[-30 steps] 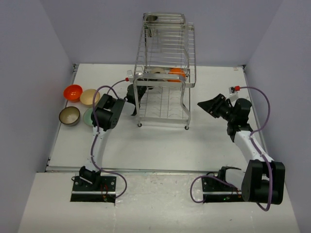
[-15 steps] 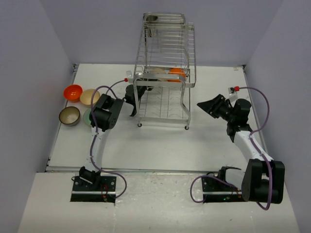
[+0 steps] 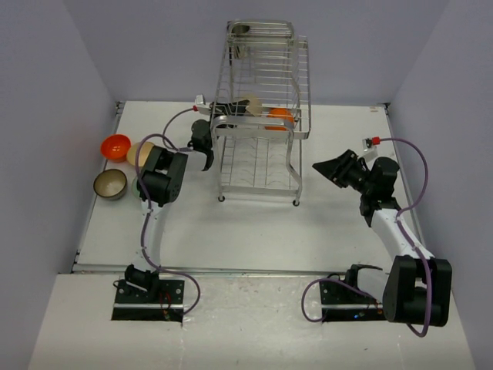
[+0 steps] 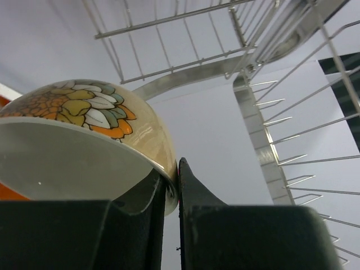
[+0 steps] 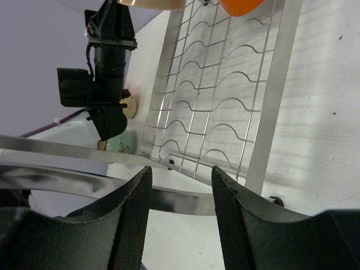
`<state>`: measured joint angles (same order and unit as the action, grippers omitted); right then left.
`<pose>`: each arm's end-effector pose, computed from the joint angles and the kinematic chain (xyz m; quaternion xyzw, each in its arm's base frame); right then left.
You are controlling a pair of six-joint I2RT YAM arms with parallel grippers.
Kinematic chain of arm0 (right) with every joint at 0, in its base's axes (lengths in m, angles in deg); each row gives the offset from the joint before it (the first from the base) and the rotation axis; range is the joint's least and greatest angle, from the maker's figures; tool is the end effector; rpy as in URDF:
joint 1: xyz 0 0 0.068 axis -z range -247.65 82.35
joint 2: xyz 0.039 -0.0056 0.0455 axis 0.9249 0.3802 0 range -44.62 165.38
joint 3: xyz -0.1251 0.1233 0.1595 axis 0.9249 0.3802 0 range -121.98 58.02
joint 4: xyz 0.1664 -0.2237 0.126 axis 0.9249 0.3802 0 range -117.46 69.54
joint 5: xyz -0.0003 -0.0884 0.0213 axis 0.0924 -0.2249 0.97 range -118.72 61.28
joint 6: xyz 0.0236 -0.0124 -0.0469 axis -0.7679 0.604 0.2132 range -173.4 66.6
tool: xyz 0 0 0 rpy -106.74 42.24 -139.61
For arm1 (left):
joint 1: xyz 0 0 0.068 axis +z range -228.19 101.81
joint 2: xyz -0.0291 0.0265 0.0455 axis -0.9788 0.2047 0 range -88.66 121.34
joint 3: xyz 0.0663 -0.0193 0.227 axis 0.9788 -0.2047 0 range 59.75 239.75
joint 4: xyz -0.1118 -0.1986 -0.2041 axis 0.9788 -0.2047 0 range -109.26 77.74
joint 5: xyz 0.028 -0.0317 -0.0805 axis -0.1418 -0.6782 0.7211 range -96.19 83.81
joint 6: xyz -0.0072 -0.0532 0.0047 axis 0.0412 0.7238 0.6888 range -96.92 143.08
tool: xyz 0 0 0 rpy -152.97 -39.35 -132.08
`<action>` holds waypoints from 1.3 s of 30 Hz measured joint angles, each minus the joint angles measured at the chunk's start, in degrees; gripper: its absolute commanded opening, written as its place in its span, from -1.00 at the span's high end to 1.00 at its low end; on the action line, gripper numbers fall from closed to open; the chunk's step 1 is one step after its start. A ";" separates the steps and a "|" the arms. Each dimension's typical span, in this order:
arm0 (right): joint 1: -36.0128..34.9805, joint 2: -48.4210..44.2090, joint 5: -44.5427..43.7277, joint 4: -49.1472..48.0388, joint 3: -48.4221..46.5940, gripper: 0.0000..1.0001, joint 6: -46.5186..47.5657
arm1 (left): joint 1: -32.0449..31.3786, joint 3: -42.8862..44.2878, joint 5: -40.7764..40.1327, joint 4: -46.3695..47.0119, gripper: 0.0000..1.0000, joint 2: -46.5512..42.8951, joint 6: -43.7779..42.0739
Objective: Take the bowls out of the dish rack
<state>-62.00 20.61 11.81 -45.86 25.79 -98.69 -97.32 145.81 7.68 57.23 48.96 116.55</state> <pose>0.3011 -0.0065 0.1854 0.1280 0.7612 0.4524 0.4467 0.4880 -0.1784 0.1086 -0.2750 0.5243 -0.7073 0.3863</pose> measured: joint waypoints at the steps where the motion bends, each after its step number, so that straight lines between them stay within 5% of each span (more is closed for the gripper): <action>1: 0.00 0.00 0.00 0.00 0.00 0.04 -0.02 | 0.31 0.66 0.42 0.37 1.00 -0.04 0.00; 10: 0.00 0.00 0.20 -0.07 0.00 0.04 -0.09 | 2.23 -8.07 3.04 1.18 1.00 -5.38 -1.92; 16: 0.00 0.00 1.11 -1.01 0.02 0.04 -0.59 | 5.35 -19.39 7.50 -1.20 1.00 -17.05 -8.87; 22: 0.00 0.00 1.66 -3.28 0.76 0.05 -1.68 | 9.62 -21.97 10.34 -10.97 1.00 -32.11 -19.06; 31: 0.00 -0.07 2.43 -3.50 1.11 0.04 -1.77 | 15.47 -16.02 8.13 -49.33 1.00 -44.35 -40.96; 39: 0.00 -0.04 2.60 -4.39 1.51 0.04 -1.81 | 21.24 -3.48 -6.19 -85.50 1.00 -43.50 -58.97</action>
<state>-62.00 20.57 14.41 -50.25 27.30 -100.51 -76.08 142.34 1.49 -28.27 5.47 57.58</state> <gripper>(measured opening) 0.480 0.096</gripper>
